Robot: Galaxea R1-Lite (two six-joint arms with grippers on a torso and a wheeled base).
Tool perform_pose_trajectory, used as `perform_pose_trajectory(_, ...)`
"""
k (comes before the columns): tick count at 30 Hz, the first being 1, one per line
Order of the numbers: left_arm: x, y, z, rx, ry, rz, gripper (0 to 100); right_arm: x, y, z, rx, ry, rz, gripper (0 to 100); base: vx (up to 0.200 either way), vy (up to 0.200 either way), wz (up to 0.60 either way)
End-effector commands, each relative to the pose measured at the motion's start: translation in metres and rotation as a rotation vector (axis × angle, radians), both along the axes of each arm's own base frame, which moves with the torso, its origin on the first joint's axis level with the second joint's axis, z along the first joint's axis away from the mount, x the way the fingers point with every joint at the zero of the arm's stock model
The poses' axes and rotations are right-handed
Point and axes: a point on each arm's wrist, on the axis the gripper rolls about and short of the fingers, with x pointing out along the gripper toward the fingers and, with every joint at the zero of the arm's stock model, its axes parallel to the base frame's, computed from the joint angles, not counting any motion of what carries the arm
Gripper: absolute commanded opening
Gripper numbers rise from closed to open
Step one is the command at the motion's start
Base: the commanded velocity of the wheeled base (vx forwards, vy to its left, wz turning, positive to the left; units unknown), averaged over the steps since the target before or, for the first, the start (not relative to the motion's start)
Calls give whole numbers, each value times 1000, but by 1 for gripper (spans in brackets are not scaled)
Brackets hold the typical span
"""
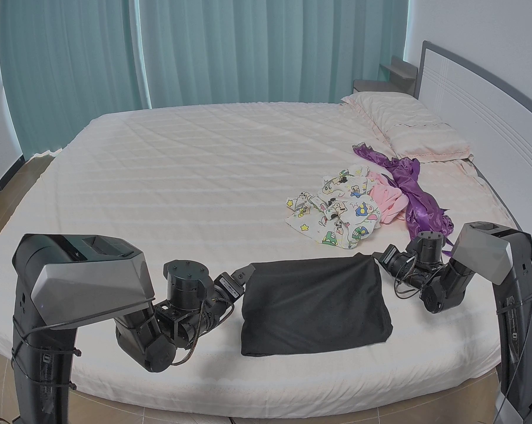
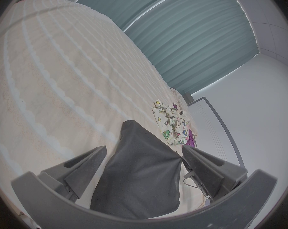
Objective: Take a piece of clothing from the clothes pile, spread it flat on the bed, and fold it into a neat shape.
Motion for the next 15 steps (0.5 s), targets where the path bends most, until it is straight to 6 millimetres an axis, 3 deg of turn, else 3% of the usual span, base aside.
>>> perform_pose_trajectory(1, 0, 0, 0, 1, 0, 0, 100, -1, 1, -3, -3, -5, 2, 0, 0, 0, 0)
perform_pose_trajectory(2, 0, 0, 0, 1, 0, 0, 100, -1, 1, -3, -2, -8, 4, 100, 0, 0, 0)
perform_pose_trajectory(9, 0, 0, -1, 2, 0, 0, 100, 0, -1, 3, 4, -53, -8, 100, 0, 0, 0)
perform_pose_trajectory(11, 1, 1, -1, 4, -3, 2, 100, -3, -11, 11, 1, -77, -42, 100, 0, 0, 0)
perform_pose_trajectory(15, 4, 7, 11, -7, -43, 16, 100, -24, -27, 53, -4, -138, -96, 100, 0, 0, 0)
